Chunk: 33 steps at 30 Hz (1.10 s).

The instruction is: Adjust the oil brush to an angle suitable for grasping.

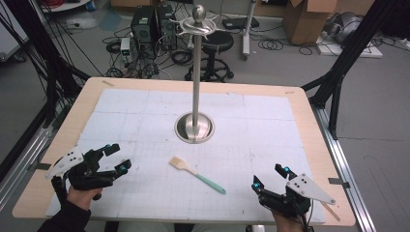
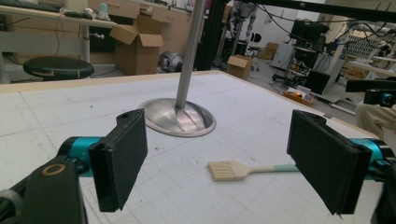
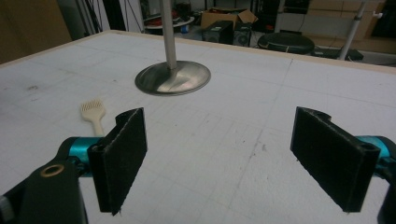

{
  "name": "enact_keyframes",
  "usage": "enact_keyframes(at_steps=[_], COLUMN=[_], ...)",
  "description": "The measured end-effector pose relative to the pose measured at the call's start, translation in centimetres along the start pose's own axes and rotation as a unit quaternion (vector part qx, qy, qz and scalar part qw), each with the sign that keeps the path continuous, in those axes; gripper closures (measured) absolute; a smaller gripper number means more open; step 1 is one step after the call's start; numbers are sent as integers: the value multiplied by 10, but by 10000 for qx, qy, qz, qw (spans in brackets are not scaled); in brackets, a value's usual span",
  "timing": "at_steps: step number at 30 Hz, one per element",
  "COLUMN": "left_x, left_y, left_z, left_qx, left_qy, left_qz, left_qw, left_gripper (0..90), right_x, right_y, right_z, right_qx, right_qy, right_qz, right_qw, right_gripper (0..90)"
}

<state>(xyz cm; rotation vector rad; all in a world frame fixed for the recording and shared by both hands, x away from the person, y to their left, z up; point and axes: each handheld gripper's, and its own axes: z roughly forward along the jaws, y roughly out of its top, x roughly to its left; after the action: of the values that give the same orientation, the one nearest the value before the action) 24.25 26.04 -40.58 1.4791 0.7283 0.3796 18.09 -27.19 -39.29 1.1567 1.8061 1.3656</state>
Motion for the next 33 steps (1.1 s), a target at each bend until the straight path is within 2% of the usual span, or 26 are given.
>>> enact_keyframes(at_steps=[8,14,19,20,23,26,30,31,32,33], left_x=[1,1,1,0,0,-1,0,0,0,0], left_y=[0,0,0,0,0,0,-1,-1,0,-1], left_z=[1,0,0,1,1,1,2,2,2,2], left_qx=[6,6,1,-7,33,17,51,51,62,64], left_qy=[33,34,15,5,-18,-25,-22,-22,-11,-17], left_qz=[-12,-12,-19,-28,10,-3,21,21,18,11], left_qw=[10000,10000,10000,10000,10000,10000,10000,10000,10000,10000], left_gripper=[207,207,208,207,207,208,209,209,209,210], right_x=[-1,2,7,10,16,23,29,29,32,33], right_y=[-1,-1,0,1,2,4,4,4,3,3], right_z=[1,2,6,9,12,14,20,20,23,24], right_qx=[26,84,114,149,160,159,238,238,335,359], right_qy=[23,122,278,426,573,801,1193,1193,1379,1440], right_qz=[30,-78,-146,-191,-267,-285,-259,-259,-278,-281], right_qw=[10000,9999,9994,9988,9979,9963,9922,9922,9895,9885], right_gripper=[177,243,279,267,271,364,521,521,614,639])
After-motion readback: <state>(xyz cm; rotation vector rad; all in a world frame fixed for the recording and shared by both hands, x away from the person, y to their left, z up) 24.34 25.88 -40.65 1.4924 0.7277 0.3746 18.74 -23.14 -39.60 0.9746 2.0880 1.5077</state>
